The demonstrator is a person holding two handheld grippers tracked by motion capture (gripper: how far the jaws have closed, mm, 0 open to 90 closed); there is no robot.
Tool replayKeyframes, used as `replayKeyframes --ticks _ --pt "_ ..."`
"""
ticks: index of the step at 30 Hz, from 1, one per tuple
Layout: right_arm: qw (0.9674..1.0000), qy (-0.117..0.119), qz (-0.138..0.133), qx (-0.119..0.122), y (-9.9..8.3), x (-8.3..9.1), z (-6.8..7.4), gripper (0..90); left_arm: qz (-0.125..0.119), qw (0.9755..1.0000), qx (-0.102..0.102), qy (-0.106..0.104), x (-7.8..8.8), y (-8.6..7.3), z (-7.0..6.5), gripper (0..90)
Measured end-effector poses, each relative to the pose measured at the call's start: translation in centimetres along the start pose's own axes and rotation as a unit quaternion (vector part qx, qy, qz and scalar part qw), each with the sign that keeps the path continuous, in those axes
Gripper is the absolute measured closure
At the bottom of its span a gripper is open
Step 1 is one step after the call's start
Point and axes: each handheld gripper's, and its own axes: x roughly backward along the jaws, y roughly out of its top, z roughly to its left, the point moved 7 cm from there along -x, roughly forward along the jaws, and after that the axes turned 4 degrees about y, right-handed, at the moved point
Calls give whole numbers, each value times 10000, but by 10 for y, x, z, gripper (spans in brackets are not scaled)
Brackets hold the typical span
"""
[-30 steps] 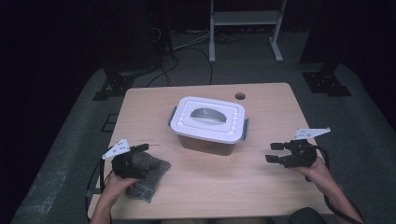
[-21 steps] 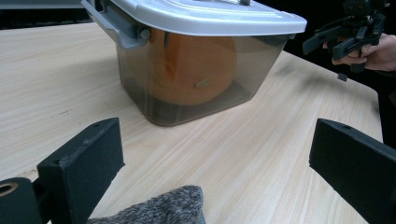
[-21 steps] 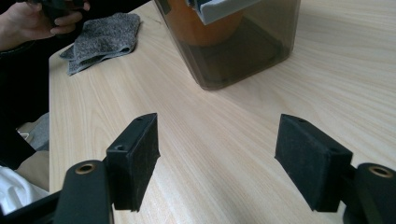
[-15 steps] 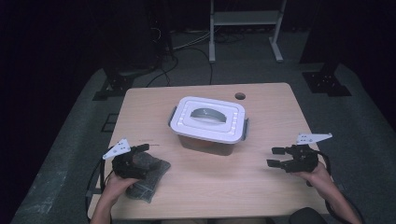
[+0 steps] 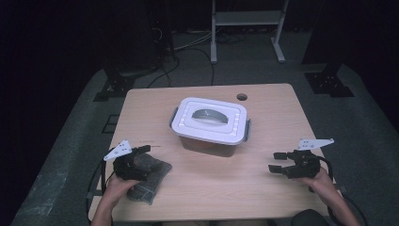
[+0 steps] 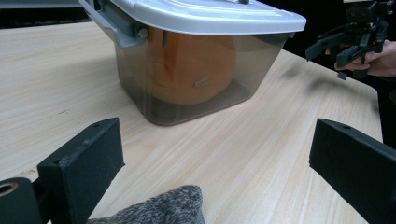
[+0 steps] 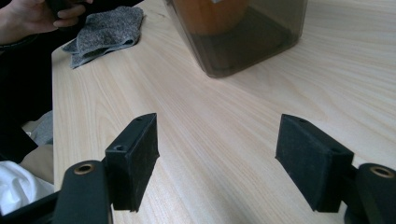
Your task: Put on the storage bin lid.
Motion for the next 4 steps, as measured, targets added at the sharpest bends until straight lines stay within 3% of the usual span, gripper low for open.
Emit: replayKeyframes --ticks 4 --pt "10000 5 -16 8 -2 -1 1 279 -9 10000 4 7 0 0 1 24"
